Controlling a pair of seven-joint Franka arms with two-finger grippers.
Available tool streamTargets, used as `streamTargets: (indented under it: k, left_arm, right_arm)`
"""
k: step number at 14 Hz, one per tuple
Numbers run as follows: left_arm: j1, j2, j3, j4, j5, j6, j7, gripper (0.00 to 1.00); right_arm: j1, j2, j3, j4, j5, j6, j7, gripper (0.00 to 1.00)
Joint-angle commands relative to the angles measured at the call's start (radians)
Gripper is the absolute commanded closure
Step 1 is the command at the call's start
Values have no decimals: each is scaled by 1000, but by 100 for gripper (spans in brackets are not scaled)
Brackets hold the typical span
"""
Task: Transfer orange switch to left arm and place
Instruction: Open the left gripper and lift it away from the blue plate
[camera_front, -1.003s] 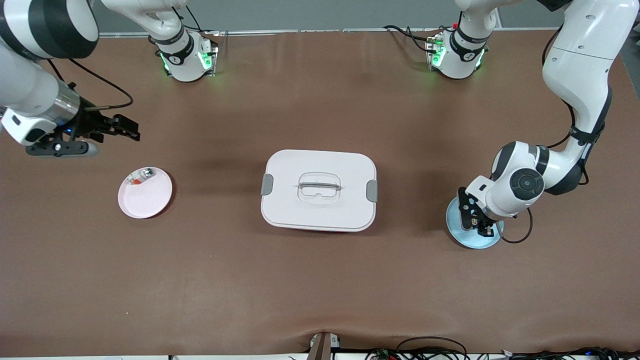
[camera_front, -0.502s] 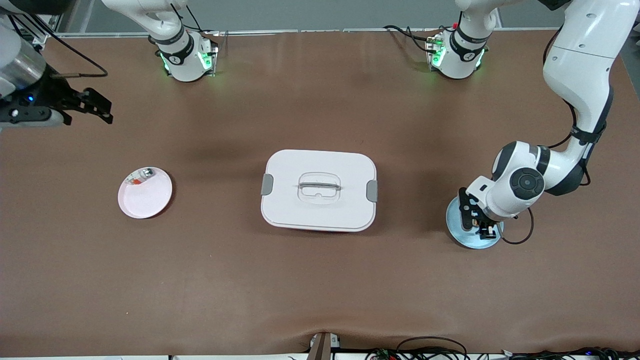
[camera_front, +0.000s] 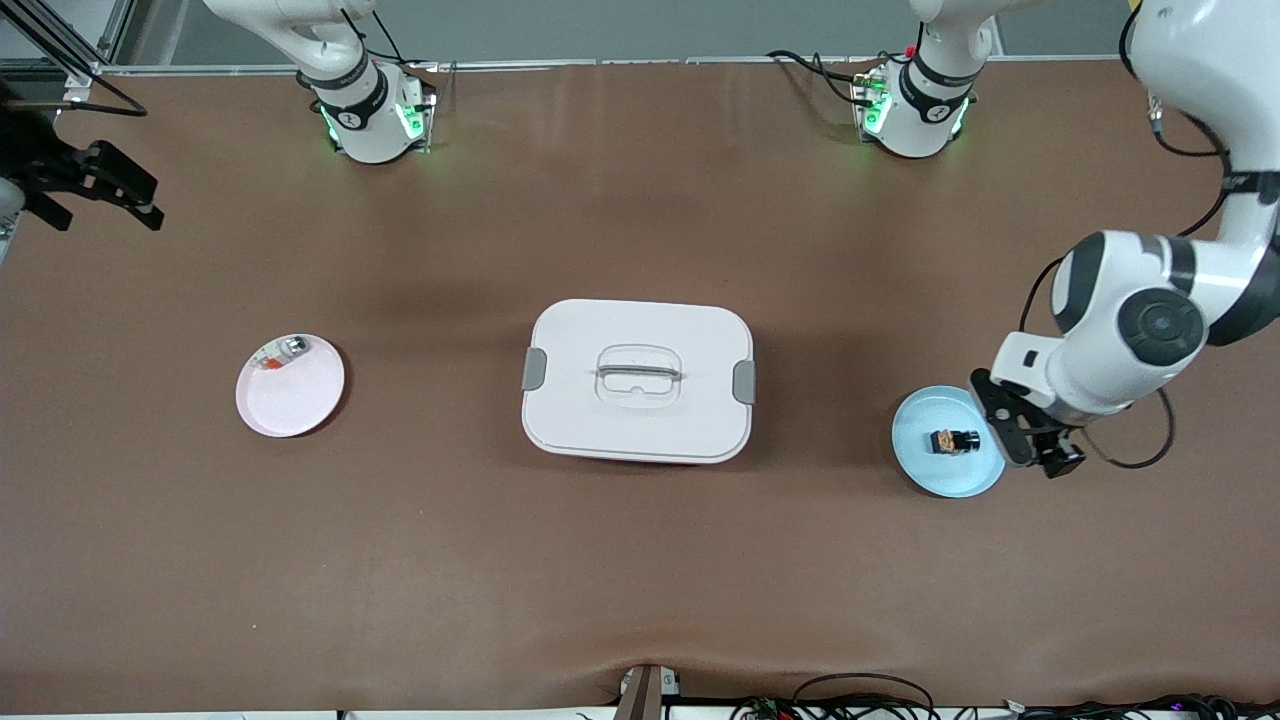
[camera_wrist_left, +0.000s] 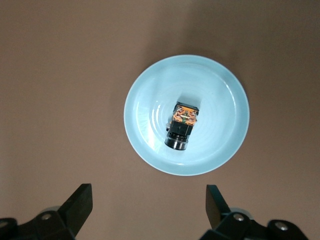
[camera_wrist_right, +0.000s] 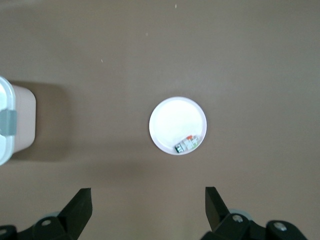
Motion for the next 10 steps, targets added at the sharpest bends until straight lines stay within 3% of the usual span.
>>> streamTargets:
  k: [1,7,10]
  left_arm:
    - [4,-38,-8,59,-46,-78,-120,0]
    - [6,-138,-9,123,-87,-176,-438,0]
    - [1,-141,-9,224,-132,-312,-551,0]
  right_arm:
    - [-15,97,9,127,0,-33,-13,0]
    - [-15,125,9,133,0,-38,-10,0]
    - [-6,135,9,135,0,-36,-7,0]
